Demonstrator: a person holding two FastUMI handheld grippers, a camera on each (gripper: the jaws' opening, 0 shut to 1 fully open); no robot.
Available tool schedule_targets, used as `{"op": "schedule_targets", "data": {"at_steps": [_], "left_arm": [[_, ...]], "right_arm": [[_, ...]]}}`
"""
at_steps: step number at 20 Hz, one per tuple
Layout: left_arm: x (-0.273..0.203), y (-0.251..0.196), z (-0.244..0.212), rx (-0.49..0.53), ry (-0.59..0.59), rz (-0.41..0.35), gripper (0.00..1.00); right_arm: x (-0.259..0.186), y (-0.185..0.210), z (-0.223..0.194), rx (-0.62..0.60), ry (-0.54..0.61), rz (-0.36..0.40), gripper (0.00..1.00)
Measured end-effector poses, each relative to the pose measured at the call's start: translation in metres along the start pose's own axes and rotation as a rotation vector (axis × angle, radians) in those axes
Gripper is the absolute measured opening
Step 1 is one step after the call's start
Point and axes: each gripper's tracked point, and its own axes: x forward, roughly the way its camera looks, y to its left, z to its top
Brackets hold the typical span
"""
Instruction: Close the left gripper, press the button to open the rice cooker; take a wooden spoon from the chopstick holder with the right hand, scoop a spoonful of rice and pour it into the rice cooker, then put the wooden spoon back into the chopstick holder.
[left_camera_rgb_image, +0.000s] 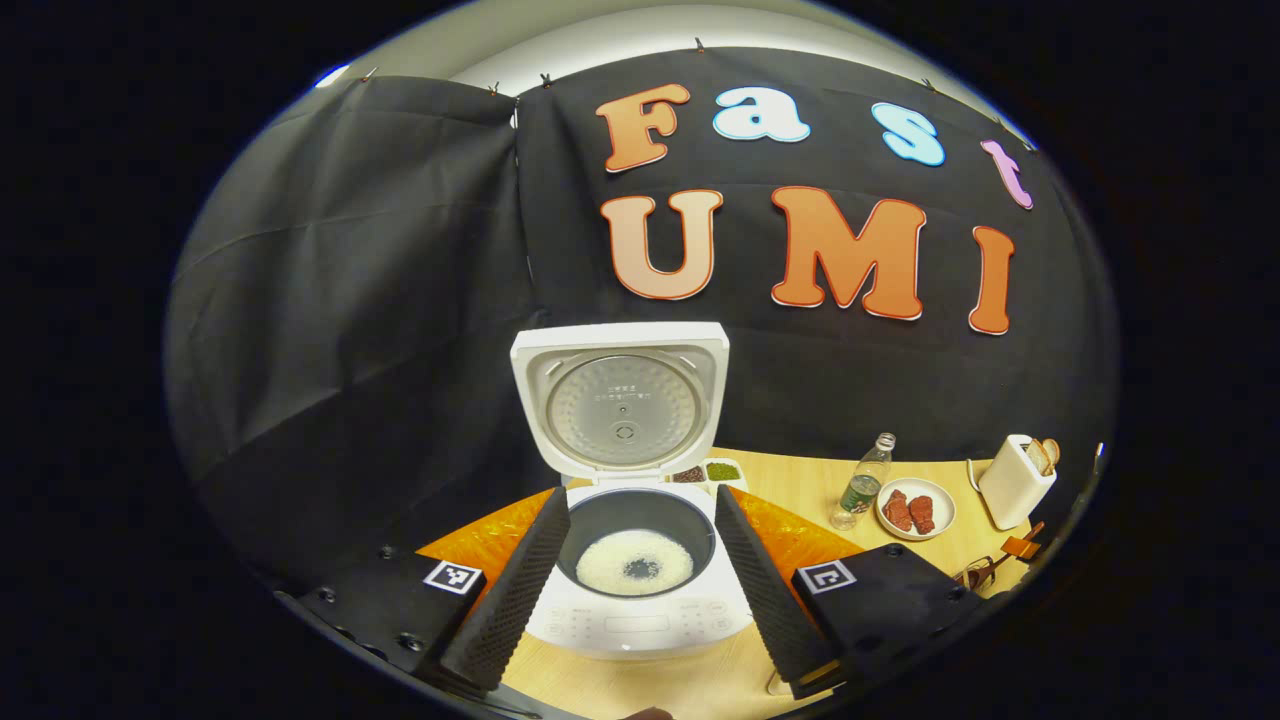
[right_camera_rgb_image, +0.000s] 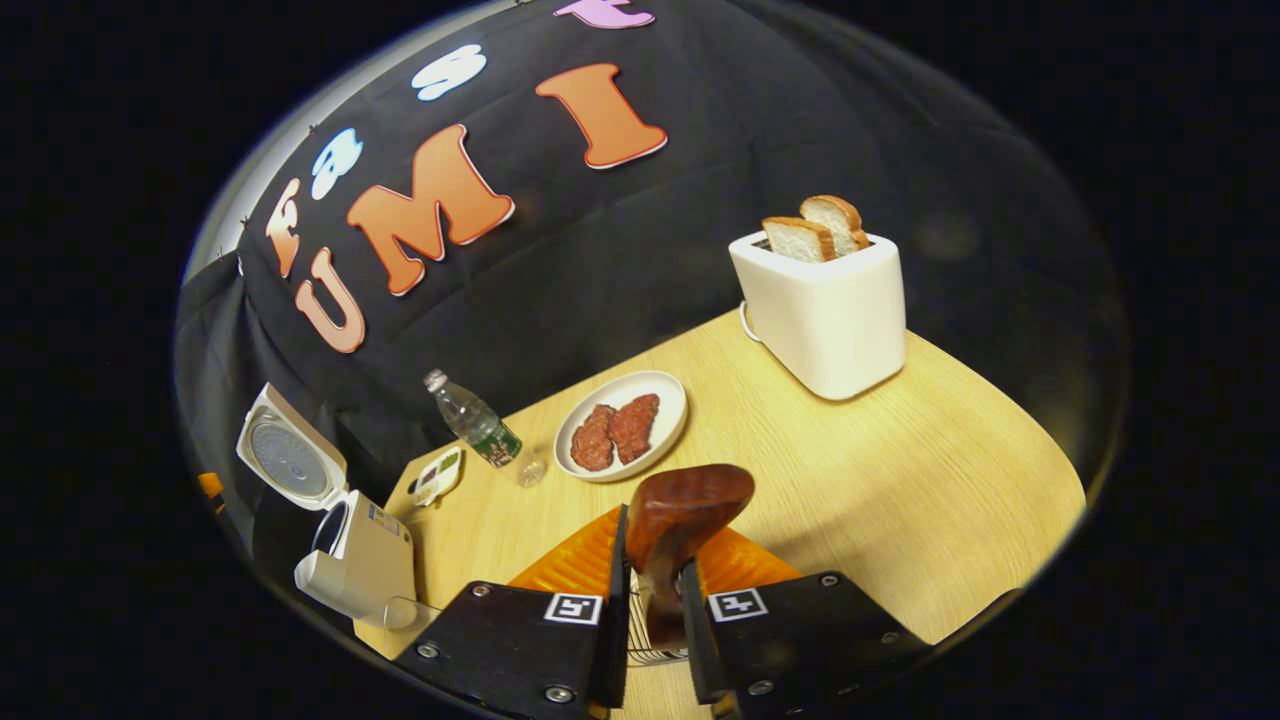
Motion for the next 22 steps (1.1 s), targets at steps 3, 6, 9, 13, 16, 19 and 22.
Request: {"op": "schedule_targets", "data": {"at_steps": [3,6,9,13,16,19,22], "left_arm": [[0.007,-0.008,0.009,0.014,-0.023,-0.035,0.99],[0.015,-0.010,0.021,0.012,-0.050,-0.062,0.99],[0.022,-0.009,0.029,0.002,-0.063,-0.086,0.99],[0.035,0.005,0.050,-0.035,-0.079,-0.105,0.99],[0.052,0.021,0.074,-0.065,-0.081,-0.101,0.99],[0.071,0.036,0.097,-0.103,-0.072,-0.102,0.99],[0.093,0.049,0.127,-0.117,-0.086,-0.082,0.99]], "right_arm": [[-0.006,-0.017,-0.011,-0.042,0.081,-0.074,0.28],[-0.022,-0.025,0.003,-0.063,0.044,-0.114,0.58],[-0.036,-0.029,0.021,-0.046,0.001,-0.153,0.70],[-0.058,-0.029,0.050,-0.055,-0.058,-0.209,0.88],[-0.082,-0.020,0.070,-0.102,-0.100,-0.230,0.89],[-0.108,0.001,0.098,-0.156,-0.168,-0.228,0.90],[-0.136,0.026,0.125,-0.220,-0.235,-0.214,0.92]]}}
